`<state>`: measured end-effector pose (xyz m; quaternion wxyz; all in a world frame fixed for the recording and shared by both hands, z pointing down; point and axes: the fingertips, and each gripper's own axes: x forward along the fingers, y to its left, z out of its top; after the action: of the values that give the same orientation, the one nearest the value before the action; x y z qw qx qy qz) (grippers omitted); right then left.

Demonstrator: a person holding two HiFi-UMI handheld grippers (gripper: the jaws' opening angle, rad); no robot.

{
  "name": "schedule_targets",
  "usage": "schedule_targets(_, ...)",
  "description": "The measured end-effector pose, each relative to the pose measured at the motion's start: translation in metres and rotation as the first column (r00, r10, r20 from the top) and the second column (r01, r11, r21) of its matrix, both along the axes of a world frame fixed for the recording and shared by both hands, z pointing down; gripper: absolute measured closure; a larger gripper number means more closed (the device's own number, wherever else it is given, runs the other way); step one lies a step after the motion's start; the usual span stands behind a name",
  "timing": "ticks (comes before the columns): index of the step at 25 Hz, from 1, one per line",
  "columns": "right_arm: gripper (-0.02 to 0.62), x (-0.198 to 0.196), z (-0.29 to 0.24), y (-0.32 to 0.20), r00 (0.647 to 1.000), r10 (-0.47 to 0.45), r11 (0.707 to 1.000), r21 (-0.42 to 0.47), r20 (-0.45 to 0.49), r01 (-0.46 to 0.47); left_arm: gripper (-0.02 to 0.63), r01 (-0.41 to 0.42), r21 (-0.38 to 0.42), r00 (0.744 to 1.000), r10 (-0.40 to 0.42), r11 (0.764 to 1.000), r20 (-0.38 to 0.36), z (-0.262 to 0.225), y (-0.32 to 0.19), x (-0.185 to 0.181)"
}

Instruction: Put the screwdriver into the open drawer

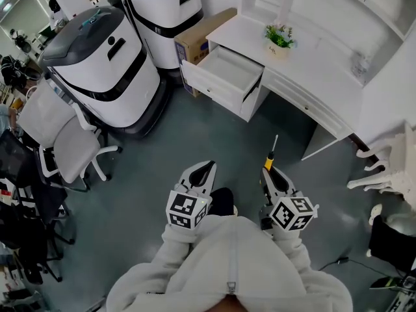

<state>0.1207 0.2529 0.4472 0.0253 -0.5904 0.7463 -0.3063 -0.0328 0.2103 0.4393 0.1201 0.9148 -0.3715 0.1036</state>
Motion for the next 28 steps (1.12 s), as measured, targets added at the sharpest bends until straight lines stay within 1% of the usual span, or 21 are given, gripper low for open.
schedule_targets(5, 0.499, -0.004, 0.009, 0.000, 1.000, -0.010, 1.000, -0.018, 0.004, 0.010, 0.588, 0.008, -0.027, 1.000, -0.008, 1.000, 0.003, 0.012, -0.001, -0.002)
schedule_targets(12, 0.499, 0.000, 0.008, -0.030, 1.000, -0.006, 1.000, -0.011, 0.009, 0.006, 0.589, -0.007, -0.027, 1.000, 0.008, 1.000, 0.007, 0.014, -0.030, 0.006)
schedule_targets(18, 0.499, 0.002, 0.007, -0.068, 1.000, -0.002, 1.000, -0.016, 0.018, 0.002, 0.588, -0.008, -0.020, 1.000, 0.008, 1.000, 0.015, 0.008, -0.073, 0.007)
schedule_targets(28, 0.499, 0.003, 0.006, -0.151, 1.000, -0.005, 1.000, -0.019, 0.023, 0.006, 0.588, -0.017, -0.013, 0.999, 0.017, 1.000, 0.028, 0.003, -0.154, 0.013)
